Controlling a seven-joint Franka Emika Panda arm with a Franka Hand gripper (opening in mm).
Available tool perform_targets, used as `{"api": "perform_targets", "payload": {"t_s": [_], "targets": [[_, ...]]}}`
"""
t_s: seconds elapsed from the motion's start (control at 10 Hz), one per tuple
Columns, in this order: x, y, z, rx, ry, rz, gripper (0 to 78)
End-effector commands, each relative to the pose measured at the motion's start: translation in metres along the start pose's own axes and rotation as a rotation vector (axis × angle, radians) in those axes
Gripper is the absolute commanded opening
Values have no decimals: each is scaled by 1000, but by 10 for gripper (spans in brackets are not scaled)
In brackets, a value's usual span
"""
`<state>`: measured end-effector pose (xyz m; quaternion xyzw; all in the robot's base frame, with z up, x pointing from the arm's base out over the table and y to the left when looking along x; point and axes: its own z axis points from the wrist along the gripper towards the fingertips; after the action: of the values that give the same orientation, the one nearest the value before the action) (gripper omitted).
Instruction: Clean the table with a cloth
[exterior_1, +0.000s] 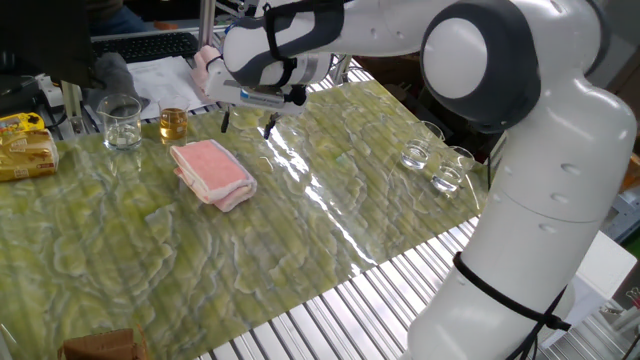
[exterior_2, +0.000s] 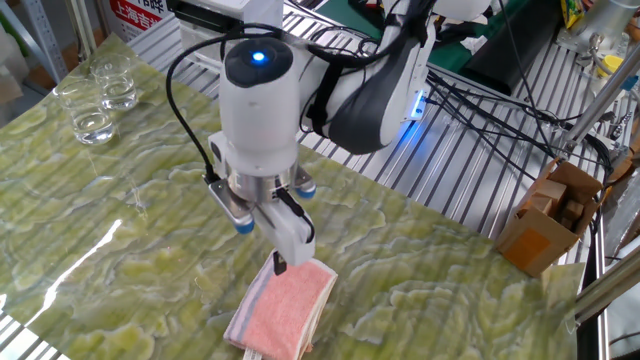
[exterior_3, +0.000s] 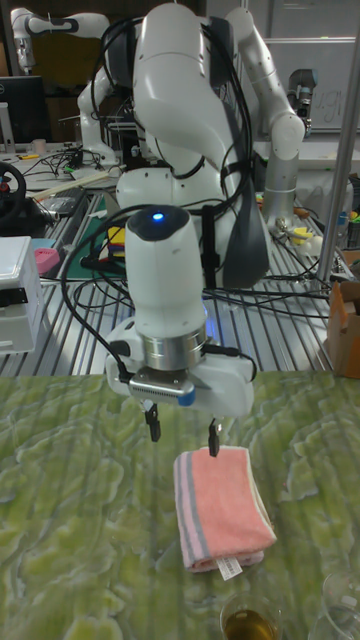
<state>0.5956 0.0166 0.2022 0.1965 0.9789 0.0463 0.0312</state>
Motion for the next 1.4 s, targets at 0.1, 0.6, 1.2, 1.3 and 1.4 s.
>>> {"api": "perform_targets", "payload": {"t_s": [0.1, 0.6, 1.2, 1.3, 1.4], "targets": [[-1, 0, -2, 47, -6, 28, 775], [-1, 0, -2, 43, 114, 10, 775], [-5, 17, 16, 21, 121, 13, 775], [-7, 19, 21, 24, 122, 7, 775], [-7, 20, 30, 22, 118, -3, 775]]}}
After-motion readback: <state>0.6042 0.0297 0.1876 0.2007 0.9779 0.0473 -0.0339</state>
